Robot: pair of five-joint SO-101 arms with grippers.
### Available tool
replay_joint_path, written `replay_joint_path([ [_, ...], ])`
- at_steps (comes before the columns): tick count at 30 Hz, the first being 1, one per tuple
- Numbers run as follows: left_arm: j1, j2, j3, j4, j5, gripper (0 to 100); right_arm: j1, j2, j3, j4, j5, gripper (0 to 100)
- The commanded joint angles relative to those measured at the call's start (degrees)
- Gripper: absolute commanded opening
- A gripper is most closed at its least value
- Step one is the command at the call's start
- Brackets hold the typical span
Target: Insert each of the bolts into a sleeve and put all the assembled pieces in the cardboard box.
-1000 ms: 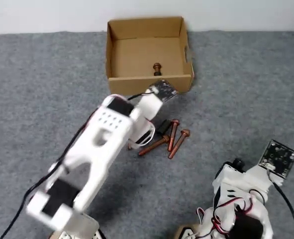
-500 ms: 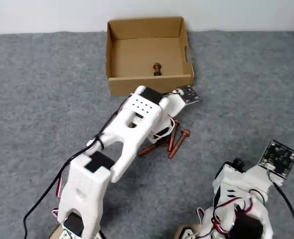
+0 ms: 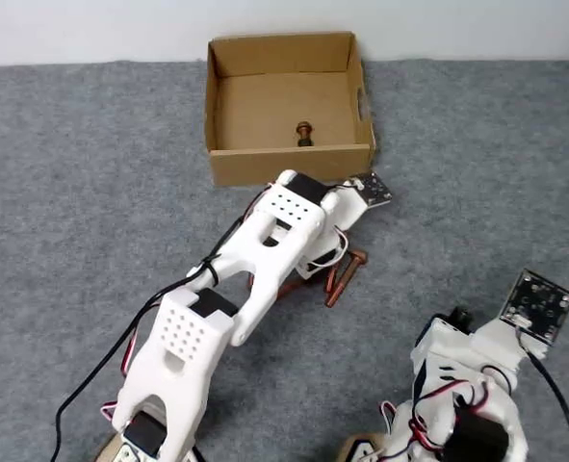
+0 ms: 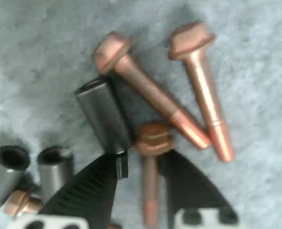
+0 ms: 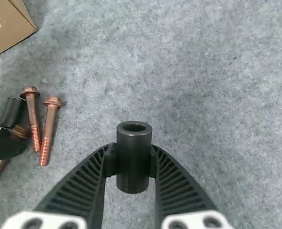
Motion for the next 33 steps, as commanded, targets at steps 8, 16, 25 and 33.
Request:
replay_joint_path([
  [8, 2.5, -0.4, -11.8, 12.3, 4.7, 1, 0.2, -0.1, -0.4, 0.0, 0.5, 0.8],
  [16, 3.5, -11.7, -10.2, 13.9, 10.4, 0, 0.2, -0.1, -0.4, 0.0, 0.6, 0.8],
  [25, 5.3, -36.7, 11.0, 13.6, 10.6, 0, -1.2, -0.1, -0.4, -0.4, 0.8, 0.8],
  [33, 2.9, -58.0, 25.9, 13.5, 14.8, 0, -11.6, -0.2, -0.5, -1.1, 0.8, 0.8],
])
